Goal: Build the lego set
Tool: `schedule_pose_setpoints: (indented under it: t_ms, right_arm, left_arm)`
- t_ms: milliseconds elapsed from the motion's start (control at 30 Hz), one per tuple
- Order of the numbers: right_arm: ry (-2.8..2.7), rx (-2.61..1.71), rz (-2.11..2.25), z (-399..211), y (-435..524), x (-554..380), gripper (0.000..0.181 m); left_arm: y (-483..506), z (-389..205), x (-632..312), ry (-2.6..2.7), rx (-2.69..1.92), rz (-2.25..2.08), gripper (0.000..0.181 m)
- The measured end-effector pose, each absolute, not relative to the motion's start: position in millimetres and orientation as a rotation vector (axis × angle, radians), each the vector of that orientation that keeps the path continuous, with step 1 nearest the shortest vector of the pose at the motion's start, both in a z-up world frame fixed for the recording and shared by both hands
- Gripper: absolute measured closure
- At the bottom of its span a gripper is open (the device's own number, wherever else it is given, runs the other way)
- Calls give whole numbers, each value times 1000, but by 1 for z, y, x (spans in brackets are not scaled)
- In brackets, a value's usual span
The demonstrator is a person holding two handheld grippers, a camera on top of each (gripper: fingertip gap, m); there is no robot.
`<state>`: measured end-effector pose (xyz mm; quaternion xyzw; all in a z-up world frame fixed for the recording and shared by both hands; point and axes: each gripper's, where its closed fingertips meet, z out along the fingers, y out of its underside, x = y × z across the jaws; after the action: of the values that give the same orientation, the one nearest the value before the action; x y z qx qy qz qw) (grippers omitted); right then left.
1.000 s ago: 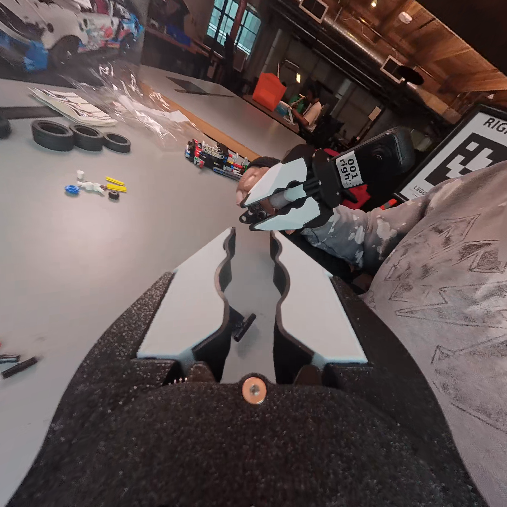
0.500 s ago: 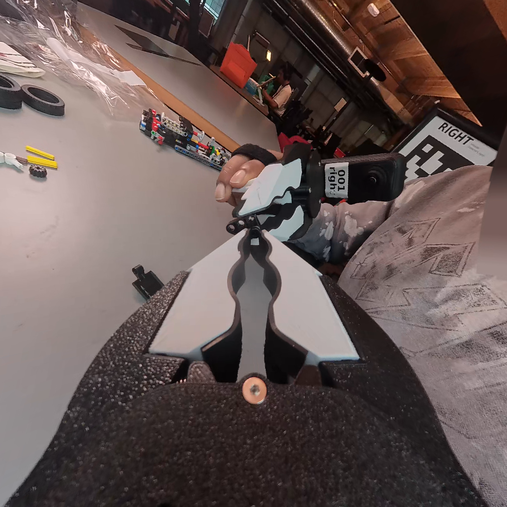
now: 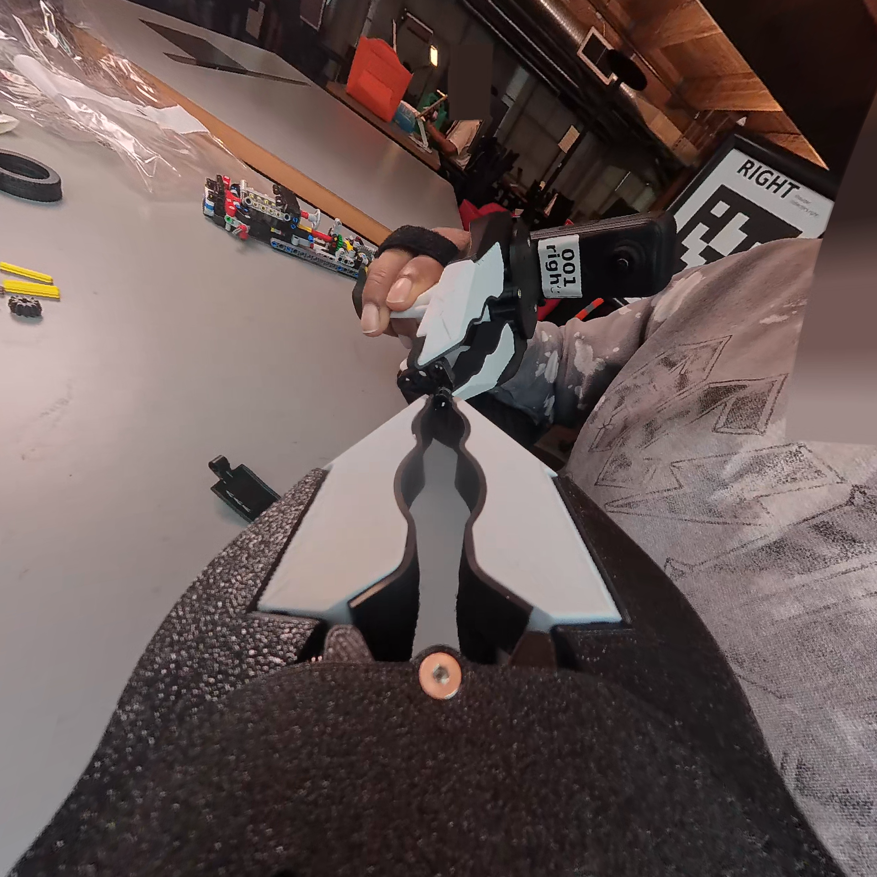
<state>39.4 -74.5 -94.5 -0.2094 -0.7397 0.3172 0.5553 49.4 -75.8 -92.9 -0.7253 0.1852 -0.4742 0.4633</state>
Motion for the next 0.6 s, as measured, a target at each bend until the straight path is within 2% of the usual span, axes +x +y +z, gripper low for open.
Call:
schedule_pose_setpoints:
  t_ms: [33, 100, 200, 300, 433, 600]
  right_arm:
    - [-1752, -490, 746, -95, -75, 40, 168]
    - [-1769, -486, 728, -96, -74, 43, 168]
    - [-1694, -612, 760, -85, -35, 60, 169]
    - [-1728, -572, 714, -92, -52, 49, 168]
    - [-1687, -678, 781, -95, -35, 45, 168]
    - [-1681, -744, 837, -103, -37, 36, 168]
  left_arm:
    - [-77, -93, 50, 468, -1787, -1159, 179]
    - [-77, -95, 45, 482, -1800, -1127, 178]
    - [-78, -86, -22, 304, -1771, -1008, 180]
    - [-60, -92, -69, 238, -1858, -583, 178]
    - [-66, -81, -186, -129, -1858, 31, 177]
    - [-95, -117, -258, -405, -2020, 424, 176]
